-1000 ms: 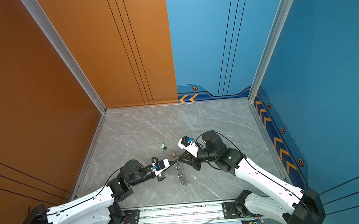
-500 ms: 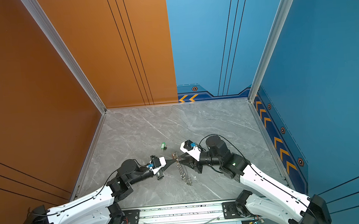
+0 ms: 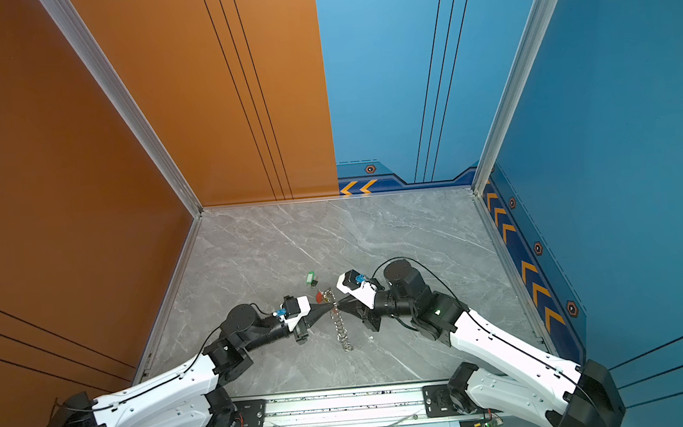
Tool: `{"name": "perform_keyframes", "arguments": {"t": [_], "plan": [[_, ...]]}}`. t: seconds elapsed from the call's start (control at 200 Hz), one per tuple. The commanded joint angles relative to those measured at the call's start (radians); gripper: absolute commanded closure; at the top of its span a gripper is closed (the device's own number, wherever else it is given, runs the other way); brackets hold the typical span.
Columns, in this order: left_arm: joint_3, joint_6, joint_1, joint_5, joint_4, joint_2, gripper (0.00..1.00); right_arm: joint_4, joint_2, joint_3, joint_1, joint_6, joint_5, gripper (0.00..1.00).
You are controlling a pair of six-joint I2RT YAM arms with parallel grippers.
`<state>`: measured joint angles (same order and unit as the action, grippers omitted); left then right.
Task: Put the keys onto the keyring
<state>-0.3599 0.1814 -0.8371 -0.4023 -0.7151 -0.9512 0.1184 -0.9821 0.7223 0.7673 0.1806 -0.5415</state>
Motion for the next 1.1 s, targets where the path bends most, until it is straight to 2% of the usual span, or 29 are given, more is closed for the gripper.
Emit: {"name": "perform_keyframes", "arguments": {"t": [0.0,0.18,0.325,0.425,0.801,1.096], "plan": [[-0.005,-0.030,0.010,-0.032,-0.118,0.002,1.00,-0.004,0.009,-0.004,0.009,0.013,0.018,0.86],[0.004,-0.018,0.012,-0.009,-0.117,0.006,1.00,-0.021,0.079,-0.030,-0.026,-0.006,0.047,0.85],[0.006,-0.014,0.010,-0.009,-0.118,0.004,1.00,-0.049,0.113,-0.049,-0.032,-0.026,0.081,0.73],[0.003,-0.017,0.011,-0.033,-0.118,-0.003,1.00,-0.074,0.120,-0.057,-0.033,-0.036,0.088,0.71],[-0.009,-0.035,0.009,-0.108,-0.117,-0.018,1.00,-0.063,0.093,-0.018,-0.034,-0.036,-0.072,0.75],[-0.019,-0.046,0.011,-0.148,-0.117,-0.032,1.00,-0.028,0.076,-0.002,-0.027,-0.018,-0.104,0.81]]}}
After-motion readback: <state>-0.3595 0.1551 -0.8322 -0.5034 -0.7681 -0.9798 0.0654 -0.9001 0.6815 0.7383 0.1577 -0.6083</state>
